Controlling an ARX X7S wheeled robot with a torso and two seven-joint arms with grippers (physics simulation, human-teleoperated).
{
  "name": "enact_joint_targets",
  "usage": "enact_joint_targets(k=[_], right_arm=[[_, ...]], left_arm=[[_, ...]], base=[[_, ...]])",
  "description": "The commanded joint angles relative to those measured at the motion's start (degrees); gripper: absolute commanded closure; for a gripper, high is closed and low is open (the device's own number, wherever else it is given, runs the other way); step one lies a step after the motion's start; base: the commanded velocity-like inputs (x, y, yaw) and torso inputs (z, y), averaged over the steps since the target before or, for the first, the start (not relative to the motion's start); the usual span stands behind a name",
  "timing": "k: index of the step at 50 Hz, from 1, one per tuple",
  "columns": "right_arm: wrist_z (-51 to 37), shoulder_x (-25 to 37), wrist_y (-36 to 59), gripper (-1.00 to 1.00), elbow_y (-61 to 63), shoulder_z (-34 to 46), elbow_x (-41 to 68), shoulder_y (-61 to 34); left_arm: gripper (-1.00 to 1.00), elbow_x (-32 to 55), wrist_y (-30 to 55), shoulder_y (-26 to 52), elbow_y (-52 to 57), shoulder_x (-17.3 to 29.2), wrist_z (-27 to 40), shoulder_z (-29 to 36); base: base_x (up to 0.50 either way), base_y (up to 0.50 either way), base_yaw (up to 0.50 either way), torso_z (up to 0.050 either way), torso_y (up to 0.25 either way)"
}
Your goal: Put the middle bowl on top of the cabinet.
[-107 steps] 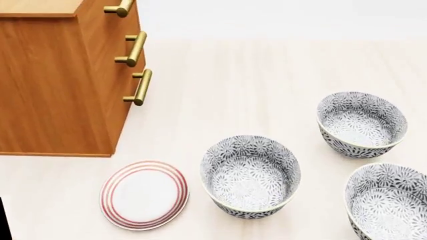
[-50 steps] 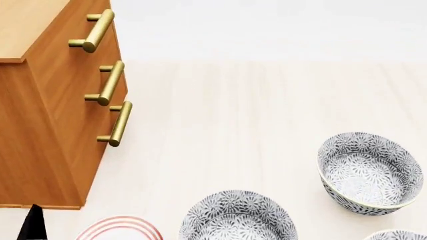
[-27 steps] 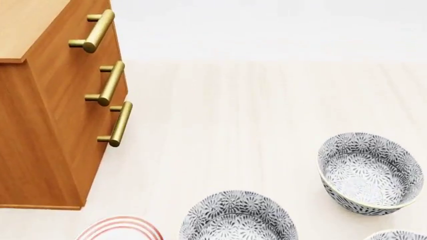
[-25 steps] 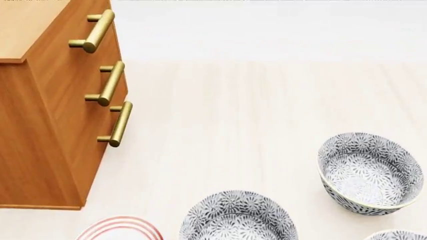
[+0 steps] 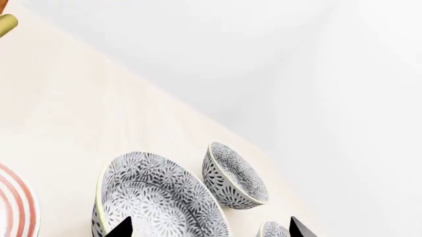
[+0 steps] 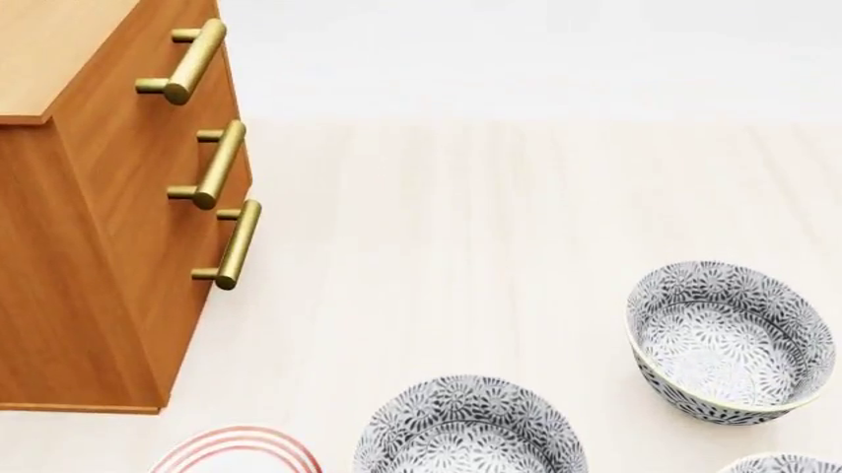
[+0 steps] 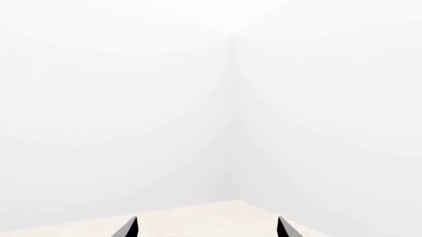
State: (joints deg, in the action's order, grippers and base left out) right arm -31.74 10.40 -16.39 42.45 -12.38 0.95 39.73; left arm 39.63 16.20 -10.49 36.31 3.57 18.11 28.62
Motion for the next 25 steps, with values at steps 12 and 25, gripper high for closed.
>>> enact_joint_targets(k=[12,25], right_arm=[[-0.57,0.33,0.44,-1.00,0.25,0.32,-0.30,-0.25],[-0.88,0.30,-0.53,-1.00,0.72,0.18,-0.56,0.83]], left_arm=[[-1.00,-5.58,-6.55,0.71,-4.87,0.63,1.53,1.13],[-1.00,-1.12,-6.80,2.94,-9.43,0.75,1.84,-0.51]], base=[[0.00,0.00,0.00,0.000,0.000],[0.00,0.00,0.00,0.000,0.000]])
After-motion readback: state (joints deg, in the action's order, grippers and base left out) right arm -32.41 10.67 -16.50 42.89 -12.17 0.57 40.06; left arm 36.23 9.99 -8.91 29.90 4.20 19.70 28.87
